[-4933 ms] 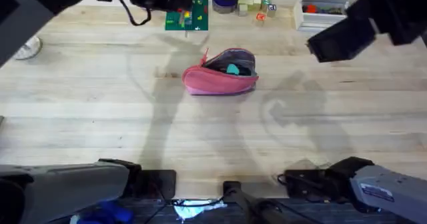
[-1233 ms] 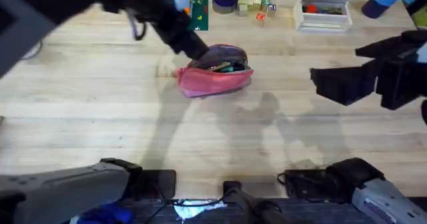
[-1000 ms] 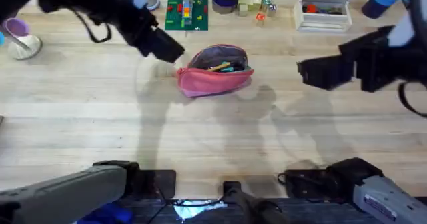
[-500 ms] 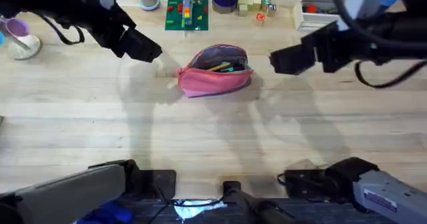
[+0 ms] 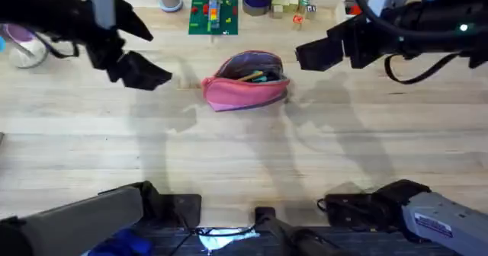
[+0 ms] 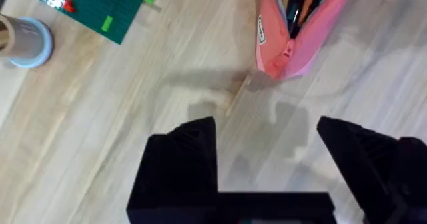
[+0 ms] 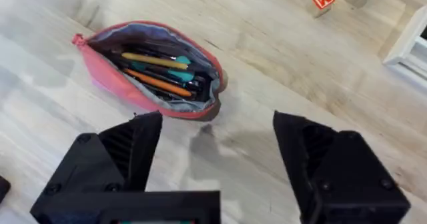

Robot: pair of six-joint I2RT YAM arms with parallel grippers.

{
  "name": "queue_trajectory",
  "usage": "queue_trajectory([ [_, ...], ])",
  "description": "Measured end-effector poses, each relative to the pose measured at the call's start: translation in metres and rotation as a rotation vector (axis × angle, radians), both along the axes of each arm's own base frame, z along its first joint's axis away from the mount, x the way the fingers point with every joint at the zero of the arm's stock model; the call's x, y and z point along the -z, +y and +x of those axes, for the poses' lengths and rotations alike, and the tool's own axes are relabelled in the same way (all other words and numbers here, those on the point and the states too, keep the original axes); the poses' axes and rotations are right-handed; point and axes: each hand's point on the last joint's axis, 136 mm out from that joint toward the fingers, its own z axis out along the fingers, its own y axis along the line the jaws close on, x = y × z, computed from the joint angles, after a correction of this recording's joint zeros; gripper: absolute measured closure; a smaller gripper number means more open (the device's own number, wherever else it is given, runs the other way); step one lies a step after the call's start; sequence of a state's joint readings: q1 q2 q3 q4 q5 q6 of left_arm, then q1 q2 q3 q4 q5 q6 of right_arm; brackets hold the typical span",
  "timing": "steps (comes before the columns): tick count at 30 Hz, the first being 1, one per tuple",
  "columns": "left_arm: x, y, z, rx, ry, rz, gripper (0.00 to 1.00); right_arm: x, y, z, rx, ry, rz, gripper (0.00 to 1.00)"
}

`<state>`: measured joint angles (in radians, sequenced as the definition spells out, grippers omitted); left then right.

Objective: Unzip the bag, pick up the pens from the table one at a time and place them inside, then zip the bag closed.

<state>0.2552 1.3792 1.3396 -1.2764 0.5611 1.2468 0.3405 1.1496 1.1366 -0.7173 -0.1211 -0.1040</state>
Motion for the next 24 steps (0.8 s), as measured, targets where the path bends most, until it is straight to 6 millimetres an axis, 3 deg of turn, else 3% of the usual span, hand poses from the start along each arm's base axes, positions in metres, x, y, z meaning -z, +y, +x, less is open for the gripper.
queue_trajectory([
  [8,0.004,0.007,-0.008,0.118,-0.114,-0.100,0.052,-0.003,0.001,0.003,0.000,-0.018,0.006,0.005],
  [24,0.068,0.005,-0.022,0.214,-0.212,-0.168,0.050,-0.014,0.005,0.013,0.000,-0.078,0.028,0.006],
])
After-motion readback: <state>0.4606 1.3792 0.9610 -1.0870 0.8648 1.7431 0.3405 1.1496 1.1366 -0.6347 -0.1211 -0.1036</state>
